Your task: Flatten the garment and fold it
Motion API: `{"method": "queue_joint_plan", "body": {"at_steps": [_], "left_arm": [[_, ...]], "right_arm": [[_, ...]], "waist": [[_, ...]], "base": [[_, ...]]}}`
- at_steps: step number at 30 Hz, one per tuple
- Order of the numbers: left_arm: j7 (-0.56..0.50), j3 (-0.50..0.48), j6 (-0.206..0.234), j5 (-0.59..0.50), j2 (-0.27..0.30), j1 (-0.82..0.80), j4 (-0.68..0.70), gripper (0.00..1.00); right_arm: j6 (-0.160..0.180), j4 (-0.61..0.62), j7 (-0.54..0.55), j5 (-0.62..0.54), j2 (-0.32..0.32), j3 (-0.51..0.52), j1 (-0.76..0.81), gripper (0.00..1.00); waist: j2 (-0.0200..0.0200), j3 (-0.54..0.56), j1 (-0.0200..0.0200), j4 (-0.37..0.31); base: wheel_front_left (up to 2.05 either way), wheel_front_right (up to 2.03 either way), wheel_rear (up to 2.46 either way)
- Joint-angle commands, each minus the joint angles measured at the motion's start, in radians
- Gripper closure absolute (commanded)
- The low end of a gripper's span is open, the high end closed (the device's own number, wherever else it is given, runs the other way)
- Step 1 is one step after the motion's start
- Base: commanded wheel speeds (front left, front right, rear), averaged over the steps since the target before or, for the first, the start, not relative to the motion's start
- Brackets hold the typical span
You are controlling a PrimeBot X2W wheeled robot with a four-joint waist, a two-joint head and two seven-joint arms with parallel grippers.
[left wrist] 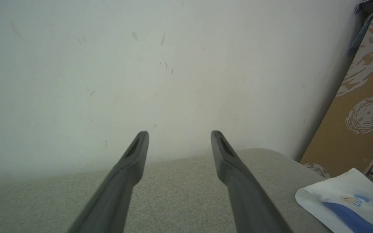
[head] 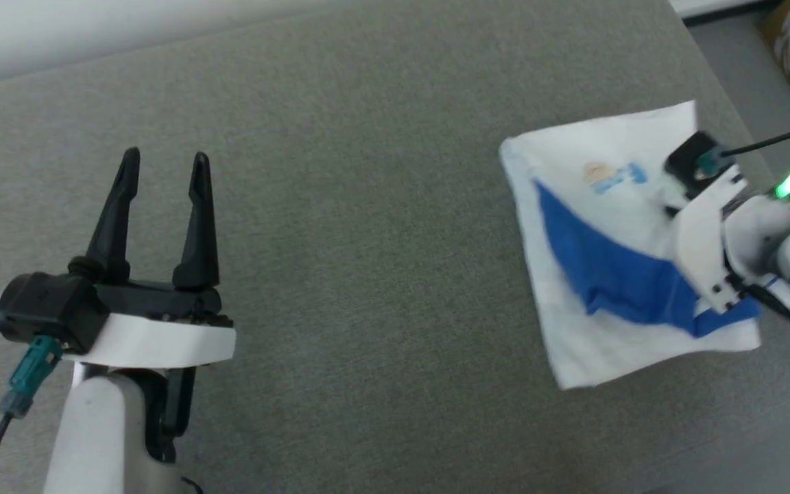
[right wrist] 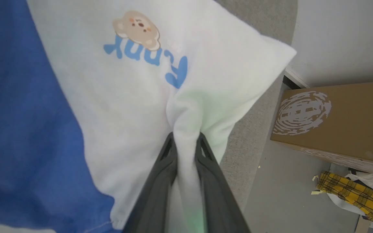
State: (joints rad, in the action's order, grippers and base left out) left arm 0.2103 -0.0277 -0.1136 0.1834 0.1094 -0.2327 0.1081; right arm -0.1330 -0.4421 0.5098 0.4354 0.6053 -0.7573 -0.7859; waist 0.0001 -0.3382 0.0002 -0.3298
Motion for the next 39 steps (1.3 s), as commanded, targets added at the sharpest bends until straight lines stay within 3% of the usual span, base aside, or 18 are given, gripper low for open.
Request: {"method": "queue_joint_plan", "body": {"at_steps": [1,10,18,19,20,25,29,32,36,39], "left_arm": [[-0.005,-0.001,-0.001,-0.007,0.014,-0.015,0.008,0.00],[-0.035,0.005,0.001,-0.016,0.045,-0.042,0.050,0.00],[-0.041,0.011,0.009,-0.017,0.052,-0.054,0.064,0.00],[-0.039,0.010,0.010,-0.016,0.052,-0.052,0.062,0.00],[-0.037,0.010,0.011,-0.015,0.052,-0.050,0.058,0.00],[-0.017,0.008,0.017,-0.004,0.045,-0.030,0.029,0.00],[0.004,0.002,0.026,0.009,0.033,-0.006,0.001,0.00],[0.019,-0.010,0.045,0.016,0.019,0.015,-0.020,0.00],[0.033,-0.021,0.066,0.029,0.000,0.047,-0.046,0.00],[0.039,-0.026,0.081,0.037,-0.011,0.069,-0.060,0.00]], "right_arm": [[0.002,-0.016,-0.013,0.002,0.013,-0.003,-0.026,1.00],[0.002,-0.171,-0.115,-0.030,0.092,0.034,-0.133,1.00],[0.002,-0.339,-0.159,-0.055,0.073,0.126,-0.163,1.00],[0.002,-0.352,-0.171,-0.060,0.067,0.137,-0.164,0.60],[0.002,-0.365,-0.183,-0.068,0.064,0.146,-0.165,0.00],[0.002,-0.386,-0.233,-0.085,0.056,0.162,-0.167,0.00],[0.002,-0.327,-0.288,-0.068,0.078,0.179,-0.188,0.00],[0.002,-0.269,-0.355,-0.036,0.079,0.251,-0.195,0.00],[0.002,-0.182,-0.435,0.003,0.030,0.373,-0.154,0.00],[0.002,-0.092,-0.498,0.036,-0.043,0.483,-0.093,0.00]], "waist": [[-0.0001,-0.100,-0.0002,-0.027],[-0.0001,-0.186,-0.0002,0.036],[-0.0001,-0.208,-0.0002,0.078],[-0.0001,-0.204,-0.0002,0.081],[-0.0001,-0.198,-0.0002,0.083],[-0.0001,-0.140,-0.0002,0.089],[-0.0001,-0.061,-0.0002,0.097],[-0.0001,0.009,-0.0002,0.111],[-0.0001,0.101,-0.0002,0.144],[-0.0001,0.160,-0.0002,0.178]], "base": [[0.00,0.00,0.00],[0.00,0.00,0.00],[0.00,0.00,0.00],[0.00,0.00,0.00],[0.00,0.00,0.00],[0.00,0.00,0.00],[0.00,0.00,0.00],[0.00,0.00,0.00],[0.00,0.00,0.00],[0.00,0.00,0.00]]}}
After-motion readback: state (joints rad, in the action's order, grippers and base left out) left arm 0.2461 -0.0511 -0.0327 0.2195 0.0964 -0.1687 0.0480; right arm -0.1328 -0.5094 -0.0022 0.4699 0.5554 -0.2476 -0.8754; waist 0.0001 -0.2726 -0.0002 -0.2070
